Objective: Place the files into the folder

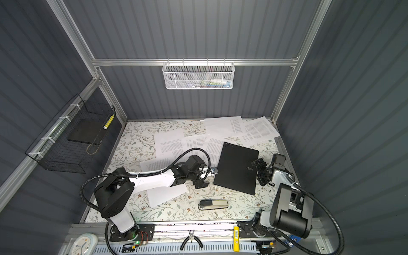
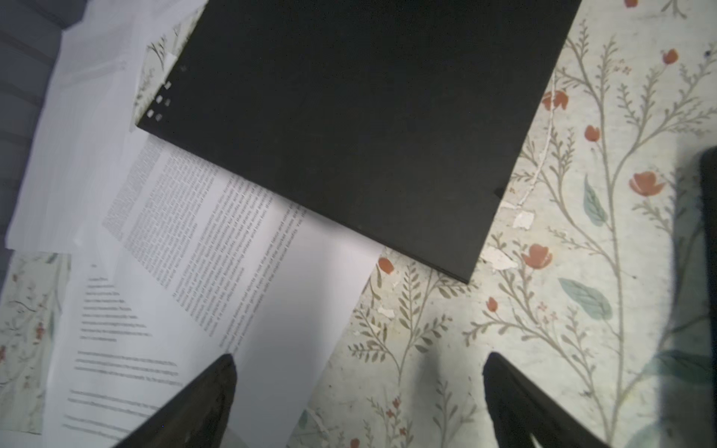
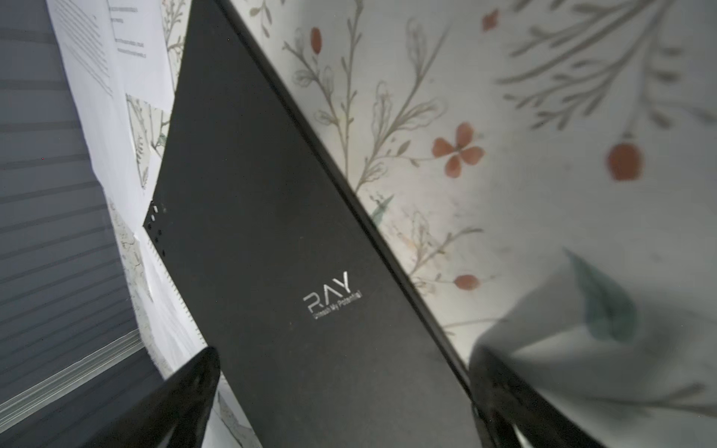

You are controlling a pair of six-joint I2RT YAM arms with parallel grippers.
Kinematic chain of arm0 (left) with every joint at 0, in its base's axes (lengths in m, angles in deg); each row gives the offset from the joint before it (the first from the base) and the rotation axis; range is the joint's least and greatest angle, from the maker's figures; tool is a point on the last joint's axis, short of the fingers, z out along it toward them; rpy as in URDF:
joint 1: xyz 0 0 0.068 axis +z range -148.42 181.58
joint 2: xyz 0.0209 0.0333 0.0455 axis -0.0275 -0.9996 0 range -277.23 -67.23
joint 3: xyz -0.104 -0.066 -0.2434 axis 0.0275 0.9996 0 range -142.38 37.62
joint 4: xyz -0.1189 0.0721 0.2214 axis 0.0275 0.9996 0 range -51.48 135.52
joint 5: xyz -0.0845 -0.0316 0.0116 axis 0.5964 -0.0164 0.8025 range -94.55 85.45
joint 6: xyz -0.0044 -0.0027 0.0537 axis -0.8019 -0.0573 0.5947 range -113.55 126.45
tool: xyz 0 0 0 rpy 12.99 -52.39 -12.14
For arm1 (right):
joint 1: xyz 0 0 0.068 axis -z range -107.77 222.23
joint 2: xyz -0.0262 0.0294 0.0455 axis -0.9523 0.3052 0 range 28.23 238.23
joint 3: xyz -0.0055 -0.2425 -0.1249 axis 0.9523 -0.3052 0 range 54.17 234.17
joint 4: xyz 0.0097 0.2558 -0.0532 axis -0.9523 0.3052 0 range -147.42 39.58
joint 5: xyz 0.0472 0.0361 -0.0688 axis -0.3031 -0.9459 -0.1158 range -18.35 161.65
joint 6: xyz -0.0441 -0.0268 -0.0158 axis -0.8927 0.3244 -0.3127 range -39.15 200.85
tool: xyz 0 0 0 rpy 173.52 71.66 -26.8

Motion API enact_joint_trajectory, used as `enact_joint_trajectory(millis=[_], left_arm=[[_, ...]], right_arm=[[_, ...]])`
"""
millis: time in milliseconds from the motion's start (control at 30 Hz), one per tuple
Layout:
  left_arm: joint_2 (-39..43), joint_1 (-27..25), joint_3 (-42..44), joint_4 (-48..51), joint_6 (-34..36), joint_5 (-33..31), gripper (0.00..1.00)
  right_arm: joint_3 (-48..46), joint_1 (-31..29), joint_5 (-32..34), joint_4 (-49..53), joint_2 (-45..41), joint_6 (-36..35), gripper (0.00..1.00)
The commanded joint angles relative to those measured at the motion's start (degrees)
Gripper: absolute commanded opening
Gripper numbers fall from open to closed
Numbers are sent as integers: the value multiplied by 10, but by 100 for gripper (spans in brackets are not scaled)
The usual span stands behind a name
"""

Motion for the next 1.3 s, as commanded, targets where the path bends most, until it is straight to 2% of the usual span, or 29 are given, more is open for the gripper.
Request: enact_joint_trajectory(millis=[0, 200, 367, 700, 933, 1267], left_arm=[[3, -5, 8, -45, 52, -19, 100], [13, -5, 26, -50, 74, -30, 100], [25, -7, 58, -68, 96, -65, 100], [-19, -12, 69, -147, 139, -136, 100], [-34, -17, 85, -190, 148, -158, 100], [-81, -28, 124, -341, 160, -247, 100]], right_arm=[[-12, -24, -29, -15, 17, 27, 99], [-12, -73, -41, -59, 42, 76, 99], [2, -103, -36, -70, 62, 92, 99], [1, -111, -51, -87, 71, 94, 99], [0, -111, -68, -102, 81, 96, 99], [-4, -111, -86, -118, 94, 96, 99]])
